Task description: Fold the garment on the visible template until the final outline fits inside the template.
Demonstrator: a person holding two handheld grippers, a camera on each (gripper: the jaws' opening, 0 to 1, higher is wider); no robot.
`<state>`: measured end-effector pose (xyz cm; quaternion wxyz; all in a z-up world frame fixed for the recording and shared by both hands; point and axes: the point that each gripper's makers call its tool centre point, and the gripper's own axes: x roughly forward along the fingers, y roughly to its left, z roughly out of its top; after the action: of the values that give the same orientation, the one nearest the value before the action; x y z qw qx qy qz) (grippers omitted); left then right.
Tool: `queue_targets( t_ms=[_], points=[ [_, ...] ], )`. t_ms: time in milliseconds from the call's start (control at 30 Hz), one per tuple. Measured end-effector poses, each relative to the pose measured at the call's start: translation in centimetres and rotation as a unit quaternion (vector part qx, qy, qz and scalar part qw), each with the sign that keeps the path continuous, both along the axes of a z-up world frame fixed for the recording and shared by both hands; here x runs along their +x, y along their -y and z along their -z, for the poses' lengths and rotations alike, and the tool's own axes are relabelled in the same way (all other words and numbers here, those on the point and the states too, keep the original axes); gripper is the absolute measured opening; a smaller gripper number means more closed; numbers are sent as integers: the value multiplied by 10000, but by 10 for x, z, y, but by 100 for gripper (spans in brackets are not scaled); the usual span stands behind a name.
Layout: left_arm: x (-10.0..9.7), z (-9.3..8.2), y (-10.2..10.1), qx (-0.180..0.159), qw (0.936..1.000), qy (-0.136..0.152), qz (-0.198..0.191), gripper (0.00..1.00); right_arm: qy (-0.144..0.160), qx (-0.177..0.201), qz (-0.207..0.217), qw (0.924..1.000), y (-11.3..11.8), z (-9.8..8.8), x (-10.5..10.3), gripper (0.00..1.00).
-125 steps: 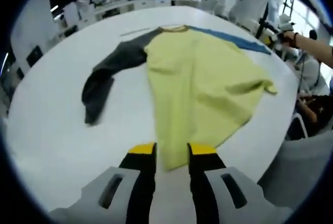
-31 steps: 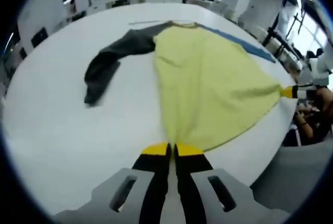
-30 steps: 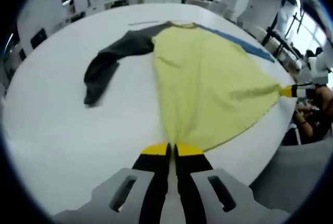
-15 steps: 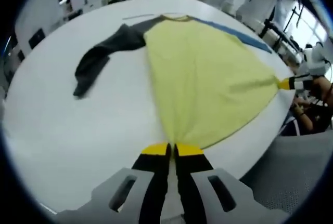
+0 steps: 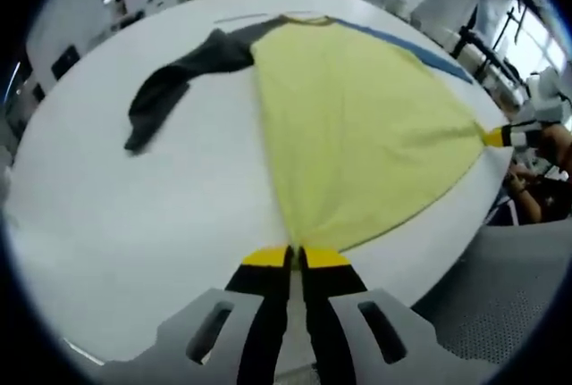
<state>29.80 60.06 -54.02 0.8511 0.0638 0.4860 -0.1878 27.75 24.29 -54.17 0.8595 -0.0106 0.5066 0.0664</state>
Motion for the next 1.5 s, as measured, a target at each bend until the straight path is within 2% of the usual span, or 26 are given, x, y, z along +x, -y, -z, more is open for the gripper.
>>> queue_targets(
  t_ms=[133, 300, 400, 433, 467, 600, 667, 733, 833, 900, 1067, 1200, 1267, 1333, 1400, 1500],
  points=[
    [0, 0, 0, -15, 10000, 10, -7, 4, 27, 155, 141, 9998, 2, 1, 0, 0],
    [0, -1, 3, -217, 9997, 38, -112, 13, -22, 294, 189, 9994, 3, 1, -1, 1],
    [0, -2, 7, -302, 9995, 67, -72, 24, -7, 505, 221, 9985, -1, -1, -1, 10],
    [1, -4, 11, -304, 9994, 134, 101, 32, 28, 566, 239, 9981, -2, -2, -1, 17],
    [2, -5, 12, -290, 9993, 199, 118, 37, 59, 642, 327, 9974, -2, -4, 1, 22],
    [5, -15, 13, -328, 9983, 405, 247, 49, 106, 528, 258, 9982, 3, -12, 3, 36],
    [8, -20, 13, -322, 9978, 503, 297, 56, 54, 568, 223, 9981, 5, -16, 4, 44],
    [10, -25, 13, -315, 9974, 564, 325, 63, 94, 611, 245, 9978, 11, -22, 8, 49],
    [16, -33, 14, -384, 9957, 781, 319, 73, 306, 614, 308, 9972, 24, -34, 20, 51],
    [19, -36, 15, -442, 9944, 904, 324, 75, 366, 650, 301, 9968, 31, -40, 27, 52],
    [23, -40, 15, -499, 9929, 1045, 264, 84, 659, 863, 450, 9931, 58, -56, 51, 56],
    [25, -42, 17, -576, 9917, 1122, 261, 92, 761, 880, 595, 9914, 93, -60, 72, 60],
    [25, -41, 17, -555, 9919, 1109, 270, 95, 812, 991, 665, 9895, 103, -65, 80, 60],
    [27, -41, 17, -529, 9917, 1144, 271, 97, 813, 964, 721, 9894, 114, -67, 88, 61],
    [29, -41, 16, -510, 9917, 1158, 217, 99, 850, 780, 977, 9885, 131, -66, 97, 61],
    [30, -41, 17, -498, 9922, 1121, 236, 99, 922, 536, 1148, 9877, 155, -64, 111, 59]
  ],
)
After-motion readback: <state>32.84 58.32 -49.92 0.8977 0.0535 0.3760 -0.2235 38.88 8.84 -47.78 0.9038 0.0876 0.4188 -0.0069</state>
